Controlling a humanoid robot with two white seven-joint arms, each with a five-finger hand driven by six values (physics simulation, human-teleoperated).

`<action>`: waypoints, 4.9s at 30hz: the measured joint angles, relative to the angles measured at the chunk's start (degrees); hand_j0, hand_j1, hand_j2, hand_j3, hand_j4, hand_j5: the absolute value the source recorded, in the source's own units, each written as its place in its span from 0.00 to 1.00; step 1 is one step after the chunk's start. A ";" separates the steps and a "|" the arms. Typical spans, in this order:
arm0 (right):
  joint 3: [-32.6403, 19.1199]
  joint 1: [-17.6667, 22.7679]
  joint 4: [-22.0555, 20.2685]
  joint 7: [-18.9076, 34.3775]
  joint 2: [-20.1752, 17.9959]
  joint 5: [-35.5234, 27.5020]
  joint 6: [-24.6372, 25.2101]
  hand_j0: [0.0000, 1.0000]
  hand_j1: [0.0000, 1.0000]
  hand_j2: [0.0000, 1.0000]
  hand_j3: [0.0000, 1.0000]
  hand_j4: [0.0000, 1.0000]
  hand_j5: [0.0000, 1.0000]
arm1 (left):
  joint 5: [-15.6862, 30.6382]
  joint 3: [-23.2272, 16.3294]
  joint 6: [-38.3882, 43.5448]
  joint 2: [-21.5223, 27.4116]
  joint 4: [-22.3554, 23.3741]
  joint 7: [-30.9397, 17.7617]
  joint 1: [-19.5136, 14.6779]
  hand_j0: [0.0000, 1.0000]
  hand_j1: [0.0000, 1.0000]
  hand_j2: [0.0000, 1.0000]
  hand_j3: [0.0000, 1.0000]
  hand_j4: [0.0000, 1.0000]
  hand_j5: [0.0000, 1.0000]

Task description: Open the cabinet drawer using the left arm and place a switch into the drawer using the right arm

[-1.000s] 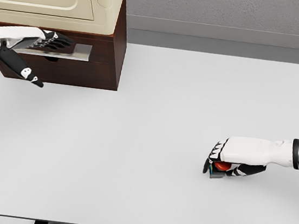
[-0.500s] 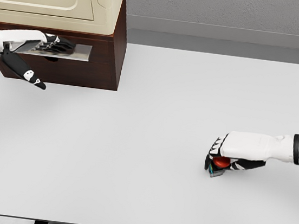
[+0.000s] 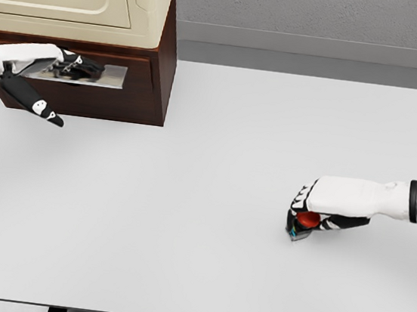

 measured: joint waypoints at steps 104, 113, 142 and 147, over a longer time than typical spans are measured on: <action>5.22 -19.42 14.86 0.01 24.00 0.00 -0.02 0.50 0.50 0.50 0.50 0.50 0.50 | 3.43 -1.87 0.57 10.14 -10.23 -1.04 1.76 1.00 1.00 1.00 1.00 1.00 1.00; 5.20 -20.83 14.82 0.01 24.08 -0.07 -0.02 0.50 0.50 0.50 0.50 0.50 0.50 | 3.04 -1.92 0.61 10.13 -10.19 -1.14 1.50 1.00 1.00 1.00 1.00 1.00 1.00; 5.34 -26.54 14.47 0.01 24.33 -0.11 -0.03 0.50 0.50 0.50 0.50 0.50 0.50 | 3.53 -1.29 -1.68 11.68 -10.24 -1.18 -2.27 1.00 1.00 1.00 1.00 1.00 1.00; 5.51 -27.07 14.46 0.00 24.40 -0.14 -0.03 0.50 0.50 0.50 0.50 0.50 0.50 | 3.80 -1.15 -4.08 11.69 -10.27 -1.15 -5.26 1.00 1.00 1.00 1.00 1.00 1.00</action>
